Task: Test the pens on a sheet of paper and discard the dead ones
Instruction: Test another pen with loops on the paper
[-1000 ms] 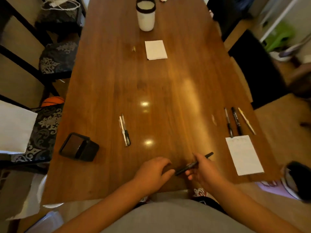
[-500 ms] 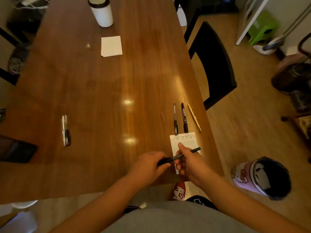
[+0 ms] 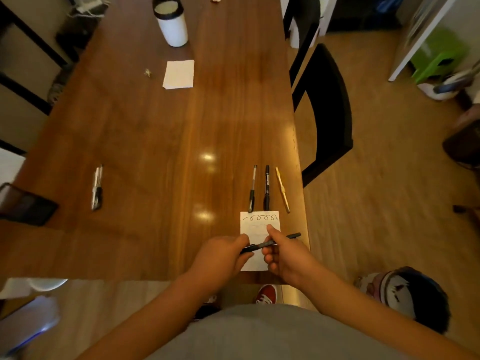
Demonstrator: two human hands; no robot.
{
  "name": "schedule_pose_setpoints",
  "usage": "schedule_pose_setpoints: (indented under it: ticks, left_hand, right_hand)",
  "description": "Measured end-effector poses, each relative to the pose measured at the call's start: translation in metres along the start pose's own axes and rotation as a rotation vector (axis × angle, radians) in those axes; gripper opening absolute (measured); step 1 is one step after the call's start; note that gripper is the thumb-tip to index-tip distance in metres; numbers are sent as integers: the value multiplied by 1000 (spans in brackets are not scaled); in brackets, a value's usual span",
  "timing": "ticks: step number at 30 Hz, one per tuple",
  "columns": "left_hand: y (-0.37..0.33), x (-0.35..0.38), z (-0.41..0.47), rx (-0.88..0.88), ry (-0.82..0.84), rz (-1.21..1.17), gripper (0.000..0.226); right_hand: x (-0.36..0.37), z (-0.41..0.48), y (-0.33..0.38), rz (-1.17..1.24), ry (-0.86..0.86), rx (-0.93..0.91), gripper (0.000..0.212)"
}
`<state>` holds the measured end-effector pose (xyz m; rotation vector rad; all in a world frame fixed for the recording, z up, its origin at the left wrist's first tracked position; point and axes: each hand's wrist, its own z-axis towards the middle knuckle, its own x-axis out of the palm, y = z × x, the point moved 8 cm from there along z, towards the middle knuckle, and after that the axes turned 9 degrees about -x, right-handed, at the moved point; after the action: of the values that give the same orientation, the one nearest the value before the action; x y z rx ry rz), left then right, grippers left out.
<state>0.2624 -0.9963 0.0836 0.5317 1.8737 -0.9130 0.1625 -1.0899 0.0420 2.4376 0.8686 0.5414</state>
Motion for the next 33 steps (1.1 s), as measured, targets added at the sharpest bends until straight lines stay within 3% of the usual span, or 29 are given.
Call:
schedule_pose_setpoints:
  ticks: [5, 9, 17, 22, 25, 29, 33]
  left_hand:
    - [3, -5, 4, -58, 71, -147, 25]
    - [9, -8, 4, -118, 209, -346, 5]
    - [16, -9, 2, -193, 461, -713, 15]
    - [22, -13, 4, -223, 538, -842, 20]
    - [24, -20, 9, -179, 443, -744, 10]
    - [37, -39, 14, -33, 150, -262, 9]
    - [76, -37, 16, -93, 178, -161, 20]
  right_hand:
    - [1, 5, 16, -63, 40, -60, 34]
    - [5, 6, 18, -82, 67, -73, 32]
    - [13, 9, 17, -65, 54, -74, 31]
    - [19, 10, 25, -66, 57, -97, 32]
    - [22, 12, 26, -48, 20, -90, 35]
    - [-1, 15, 28, 116, -121, -48, 33]
    - [-44, 15, 42, 275, -234, -69, 25]
